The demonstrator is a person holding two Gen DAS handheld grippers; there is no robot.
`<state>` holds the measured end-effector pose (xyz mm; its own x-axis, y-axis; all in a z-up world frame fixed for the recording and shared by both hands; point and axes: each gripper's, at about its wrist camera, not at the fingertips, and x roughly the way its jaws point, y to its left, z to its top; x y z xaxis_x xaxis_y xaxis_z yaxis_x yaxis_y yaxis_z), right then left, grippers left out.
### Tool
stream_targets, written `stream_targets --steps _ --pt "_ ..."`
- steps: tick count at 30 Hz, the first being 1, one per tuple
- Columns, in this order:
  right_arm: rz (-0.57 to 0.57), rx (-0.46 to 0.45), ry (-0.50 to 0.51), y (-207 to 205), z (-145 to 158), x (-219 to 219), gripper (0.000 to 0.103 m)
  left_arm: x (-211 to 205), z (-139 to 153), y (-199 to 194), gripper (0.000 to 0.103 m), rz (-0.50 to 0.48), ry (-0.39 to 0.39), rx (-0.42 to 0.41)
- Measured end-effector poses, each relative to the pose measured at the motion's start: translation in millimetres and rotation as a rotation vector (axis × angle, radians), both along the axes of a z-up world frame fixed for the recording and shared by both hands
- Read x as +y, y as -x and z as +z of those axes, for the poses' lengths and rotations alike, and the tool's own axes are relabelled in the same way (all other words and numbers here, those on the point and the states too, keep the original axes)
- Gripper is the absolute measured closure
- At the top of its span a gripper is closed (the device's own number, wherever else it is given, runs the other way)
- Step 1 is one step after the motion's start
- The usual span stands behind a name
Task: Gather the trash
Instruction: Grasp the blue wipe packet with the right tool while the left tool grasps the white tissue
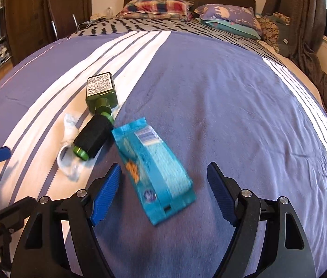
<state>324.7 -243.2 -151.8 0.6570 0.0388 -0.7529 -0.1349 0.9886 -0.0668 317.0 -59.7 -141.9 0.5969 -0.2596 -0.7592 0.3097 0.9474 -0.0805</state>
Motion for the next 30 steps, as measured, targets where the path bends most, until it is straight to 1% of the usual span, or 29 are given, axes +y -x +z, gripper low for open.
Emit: stream_targets --steps 1,2,3,4,5,6,7,8,12,15,17,18,19,20,21,22,27,30 --pt "0.003 -0.001 0.000 -2 0 1 0.027 -3 0 -4 0.009 -0.005 0.001 -0.003" --pt "0.008 -0.001 -0.008 -3 -1 0 0.030 -6 1 -8 0.011 -0.010 0.001 -0.008" --pt "0.011 0.000 -0.016 -5 -1 -1 0.047 -8 1 -10 0.013 -0.013 0.000 -0.010" --pt "0.016 0.006 -0.035 -6 -2 -3 0.057 -10 0 -14 0.018 -0.015 -0.002 -0.010" --pt "0.016 0.008 -0.052 -6 -2 -4 0.060 -11 -1 -17 0.025 -0.015 0.000 -0.007" --pt "0.017 0.003 -0.061 -4 -2 -7 0.062 -12 -2 -20 0.028 -0.014 0.003 -0.004" --pt "0.018 -0.002 -0.060 -3 -2 -7 0.062 -12 -2 -23 0.032 -0.012 0.010 -0.001" --pt "0.020 -0.010 -0.058 0 0 -9 0.062 -11 -2 -25 0.033 -0.012 0.018 -0.001" --pt "0.026 -0.028 -0.058 7 3 -14 0.063 -11 -2 -31 0.035 -0.007 0.022 -0.004" --pt "0.027 -0.044 -0.063 15 7 -18 0.063 -15 -9 -40 0.046 -0.010 0.018 0.020" --pt "0.025 -0.052 -0.075 21 9 -22 0.063 -16 -12 -45 0.059 -0.010 0.019 0.031" --pt "0.020 -0.057 -0.084 25 10 -25 0.063 -16 -12 -46 0.062 -0.010 0.017 0.030" --pt "0.016 -0.058 -0.088 26 11 -27 0.063 -17 -12 -47 0.070 -0.011 0.018 0.028" --pt "0.011 -0.060 -0.093 29 11 -30 0.063 -16 -11 -48 0.085 -0.013 0.021 0.028" --pt "0.004 -0.063 -0.098 31 11 -33 0.063 -15 -10 -47 0.092 -0.014 0.025 0.029" --pt "-0.003 -0.066 -0.102 33 12 -35 0.063 -15 -10 -46 0.097 -0.012 0.025 0.028" --pt "-0.009 -0.092 -0.103 57 20 -36 0.063 -11 -4 -26 0.097 -0.014 0.032 0.023" --pt "-0.010 -0.110 -0.096 76 27 -31 0.063 -8 5 0 0.097 -0.019 0.032 0.017"
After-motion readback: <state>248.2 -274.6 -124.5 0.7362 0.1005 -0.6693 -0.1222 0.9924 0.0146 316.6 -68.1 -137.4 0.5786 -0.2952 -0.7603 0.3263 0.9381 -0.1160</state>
